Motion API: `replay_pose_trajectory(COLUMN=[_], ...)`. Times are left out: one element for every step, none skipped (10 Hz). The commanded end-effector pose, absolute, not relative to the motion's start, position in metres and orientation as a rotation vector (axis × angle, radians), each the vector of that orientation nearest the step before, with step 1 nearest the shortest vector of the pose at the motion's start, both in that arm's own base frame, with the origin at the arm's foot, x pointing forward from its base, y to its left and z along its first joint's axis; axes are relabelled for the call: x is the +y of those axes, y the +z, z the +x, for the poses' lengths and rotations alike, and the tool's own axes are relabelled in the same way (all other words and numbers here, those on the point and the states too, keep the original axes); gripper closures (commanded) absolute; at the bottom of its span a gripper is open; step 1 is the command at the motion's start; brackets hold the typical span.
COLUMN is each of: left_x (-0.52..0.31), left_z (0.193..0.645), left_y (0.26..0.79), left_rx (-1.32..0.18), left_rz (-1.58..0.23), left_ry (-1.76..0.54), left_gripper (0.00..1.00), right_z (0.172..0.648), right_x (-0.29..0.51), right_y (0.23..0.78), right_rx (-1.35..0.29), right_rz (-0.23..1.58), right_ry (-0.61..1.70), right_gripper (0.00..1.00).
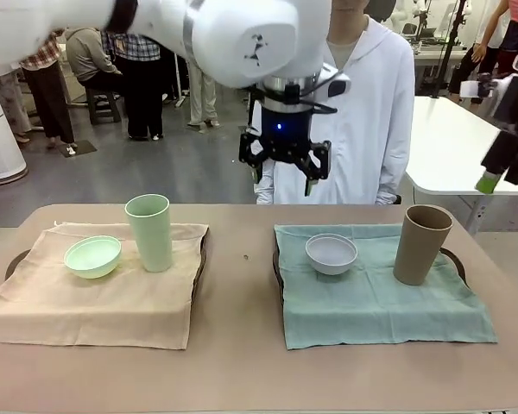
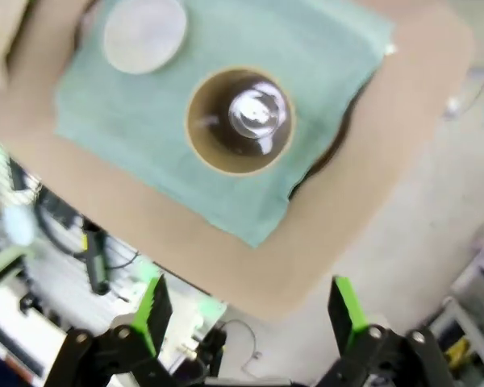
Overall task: Set up a tray with a mat and arrange the tableware.
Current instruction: Place the Picnic Bowl and Reusable plastic cup back onto the Handle tray in front of the human's position.
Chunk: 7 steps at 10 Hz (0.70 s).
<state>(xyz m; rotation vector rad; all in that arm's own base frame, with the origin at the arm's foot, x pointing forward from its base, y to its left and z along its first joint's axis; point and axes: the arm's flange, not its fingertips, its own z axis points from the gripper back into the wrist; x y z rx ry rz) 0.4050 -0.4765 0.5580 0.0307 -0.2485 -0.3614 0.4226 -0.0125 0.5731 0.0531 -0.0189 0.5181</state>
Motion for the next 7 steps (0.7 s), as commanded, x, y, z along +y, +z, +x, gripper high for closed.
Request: replay_pose_trajectory(left_x=[-0.472, -0.476, -0.476, -0.476, -0.476, -0.476, -0.476], left_z=[0.402, 0.405, 0.405, 0.405, 0.405, 0.405, 0.405], left_y=[0.560, 0.558, 0.558, 0.558, 0.558, 0.558, 0.558], left_rx=[-0.279, -0.249, -0.249, -0.249, -0.249, -0.249, -0.249], left_rz=[0.062, 0.031, 0.031, 0.031, 0.031, 0.031, 0.031], left_ry=[-0.309, -0.361, -0.361, -0.361, -0.361, -0.361, -0.361], left_gripper=[0.00, 0.00, 0.00, 0.00, 0.00, 0.00, 0.00], right_z=[0.435, 0.441, 0.426, 0.426, 0.426, 0.426, 0.426], right_x=[0.026, 0.036, 0.010, 0.010, 0.010, 0.010, 0.010], right_y=[0.591, 0.599, 0.585, 0.585, 0.585, 0.585, 0.585], right_rx=[0.031, 0.000, -0.016, -0.016, -0.016, -0.016, -0.016], right_rz=[-0.053, -0.046, -0.003, -0.003, -0.003, -0.003, -0.003], right_ry=[0.465, 0.492, 0.487, 0.487, 0.487, 0.487, 0.487], right_gripper=[0.00, 0.00, 0.00, 0.00, 0.00, 0.00, 0.00])
